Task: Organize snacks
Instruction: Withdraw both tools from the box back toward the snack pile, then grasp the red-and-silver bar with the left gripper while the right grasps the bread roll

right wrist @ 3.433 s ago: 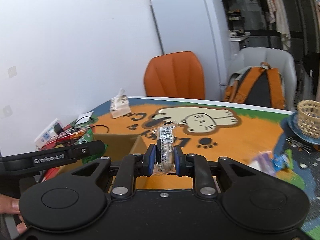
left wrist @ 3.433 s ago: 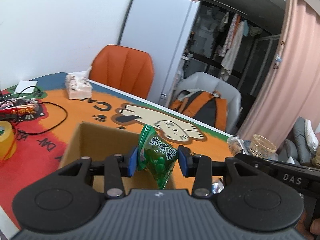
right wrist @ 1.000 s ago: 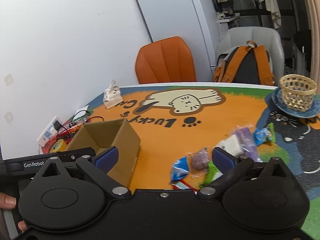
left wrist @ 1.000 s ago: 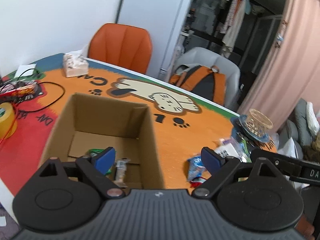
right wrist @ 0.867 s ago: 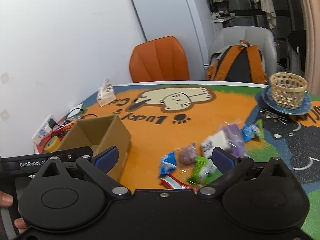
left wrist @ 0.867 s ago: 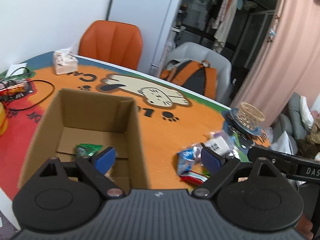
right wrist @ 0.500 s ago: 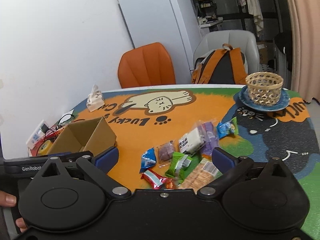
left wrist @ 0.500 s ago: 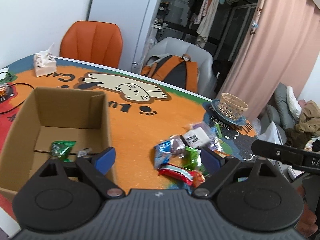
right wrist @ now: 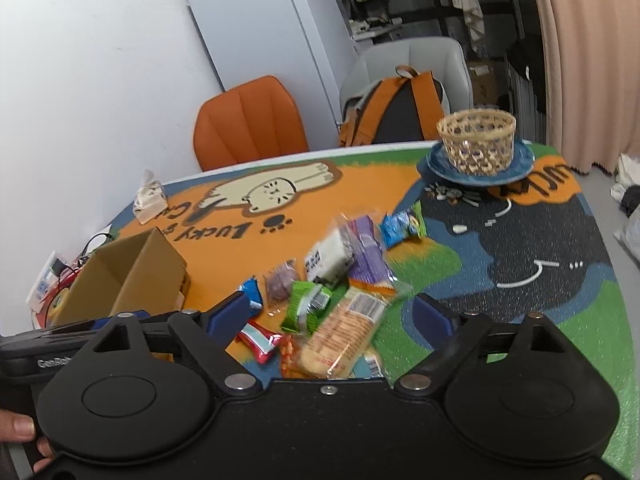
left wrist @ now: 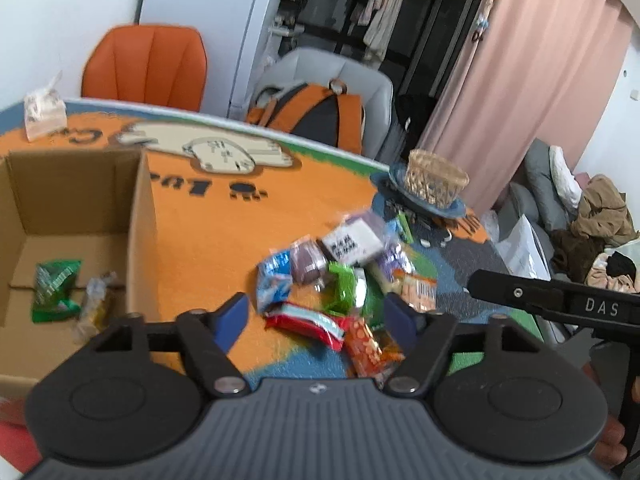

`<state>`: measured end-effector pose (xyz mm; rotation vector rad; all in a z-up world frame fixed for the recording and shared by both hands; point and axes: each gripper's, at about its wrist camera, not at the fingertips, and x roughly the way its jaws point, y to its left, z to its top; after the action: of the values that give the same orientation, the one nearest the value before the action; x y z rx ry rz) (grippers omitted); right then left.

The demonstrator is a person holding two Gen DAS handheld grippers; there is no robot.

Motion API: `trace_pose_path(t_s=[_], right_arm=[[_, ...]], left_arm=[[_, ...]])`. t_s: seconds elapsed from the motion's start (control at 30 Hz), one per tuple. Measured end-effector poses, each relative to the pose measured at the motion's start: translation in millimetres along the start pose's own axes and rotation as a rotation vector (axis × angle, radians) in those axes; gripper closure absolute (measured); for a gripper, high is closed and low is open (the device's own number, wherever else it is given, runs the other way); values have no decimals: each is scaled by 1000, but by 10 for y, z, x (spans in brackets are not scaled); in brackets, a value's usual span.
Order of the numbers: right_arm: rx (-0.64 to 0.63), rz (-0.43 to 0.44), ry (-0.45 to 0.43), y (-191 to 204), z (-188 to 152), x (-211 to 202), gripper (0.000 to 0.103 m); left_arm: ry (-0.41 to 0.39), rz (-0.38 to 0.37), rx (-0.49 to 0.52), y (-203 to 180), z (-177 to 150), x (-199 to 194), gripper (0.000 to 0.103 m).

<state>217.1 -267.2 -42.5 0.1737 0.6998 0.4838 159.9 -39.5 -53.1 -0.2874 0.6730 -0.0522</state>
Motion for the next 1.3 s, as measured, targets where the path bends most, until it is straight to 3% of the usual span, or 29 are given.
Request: trace_pose_path(t_s=[0.13,1.13,1.17,1.3], right_arm=[[9,-2,21,-19,-55,111,18],[31,-41,141,-118,-154,789,20],[34,-39,149,-121,-162,810,23],[36,-19,174,-107,-195,858,55]], left_arm=[[24,0,-18,16,-38,113,41],[71,79,-13,59,-153,842,41],[68,80,-6,55,-156,840,42],[60,83,13,49,-172,837,51]])
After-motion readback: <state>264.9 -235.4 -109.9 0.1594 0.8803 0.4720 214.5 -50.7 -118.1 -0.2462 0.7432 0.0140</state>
